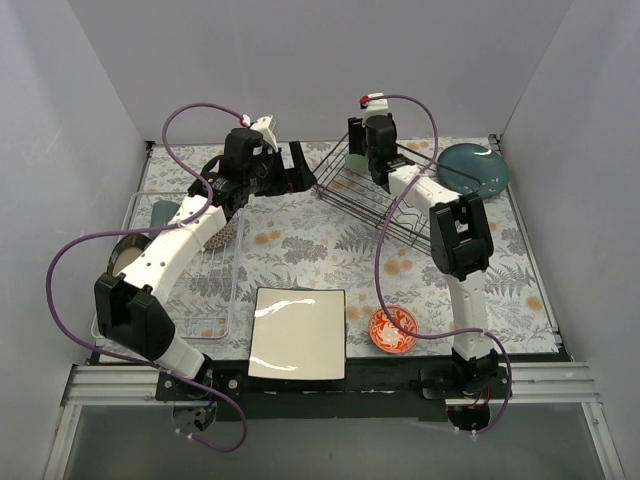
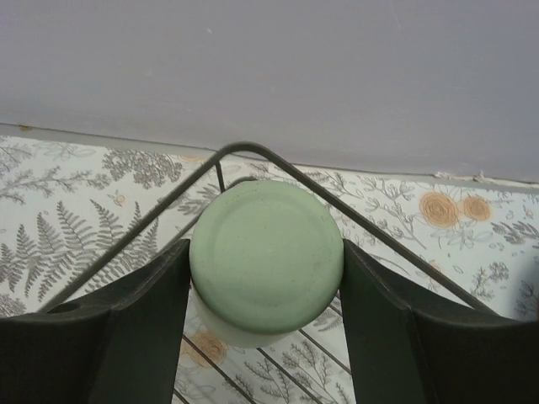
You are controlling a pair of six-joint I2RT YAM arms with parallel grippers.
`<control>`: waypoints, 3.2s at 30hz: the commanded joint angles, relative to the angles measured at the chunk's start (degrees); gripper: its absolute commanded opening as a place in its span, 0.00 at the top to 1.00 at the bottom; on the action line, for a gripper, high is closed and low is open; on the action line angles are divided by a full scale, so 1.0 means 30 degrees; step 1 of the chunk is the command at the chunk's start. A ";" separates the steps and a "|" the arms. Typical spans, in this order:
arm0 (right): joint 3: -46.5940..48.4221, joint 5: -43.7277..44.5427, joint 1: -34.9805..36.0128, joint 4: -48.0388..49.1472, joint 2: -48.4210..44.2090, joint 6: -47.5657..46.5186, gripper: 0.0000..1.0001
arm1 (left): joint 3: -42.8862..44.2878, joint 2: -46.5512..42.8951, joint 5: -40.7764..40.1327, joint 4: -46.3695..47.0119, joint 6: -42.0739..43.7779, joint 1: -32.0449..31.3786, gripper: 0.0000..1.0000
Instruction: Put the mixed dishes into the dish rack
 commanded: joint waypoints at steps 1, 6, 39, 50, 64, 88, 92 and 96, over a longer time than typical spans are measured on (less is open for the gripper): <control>-0.1967 0.1298 -0.0049 0.1350 -0.1773 -0.0272 0.99 | -0.0230 -0.0443 0.0459 0.0291 0.0073 0.0068 0.02; -0.2122 0.0976 -0.0107 0.1678 -0.1779 -0.0418 0.99 | -0.0288 -0.0326 0.0664 0.0350 0.0073 0.0068 0.02; -0.1121 0.0418 -0.0078 -0.7661 -0.6487 0.1807 0.02 | -0.0435 -0.1000 -0.0654 -0.0001 0.1244 0.0068 0.02; -0.9874 -0.2098 -0.0400 -1.3500 -1.4981 0.6054 0.08 | -0.1430 0.0228 0.4064 0.0086 0.2589 -0.2913 0.06; -1.1848 -0.1632 -0.3826 -1.6809 -2.2694 0.7523 0.10 | -0.2279 0.3360 0.6848 0.0789 0.6108 -0.9568 0.16; -1.1085 -0.3858 -0.6142 -1.7250 -2.3604 0.6789 0.11 | -0.0674 0.6736 0.0812 0.0762 0.4467 -1.2207 1.00; -1.0792 -0.5492 -0.6143 -1.6489 -2.3458 0.5857 0.11 | 0.1606 0.6764 0.0137 -0.0439 0.4409 -1.1915 1.00; -1.0587 -0.7896 -0.6143 -1.5172 -2.3516 0.4478 0.13 | 0.4043 0.6939 0.0955 -0.1787 0.3242 -0.9901 1.00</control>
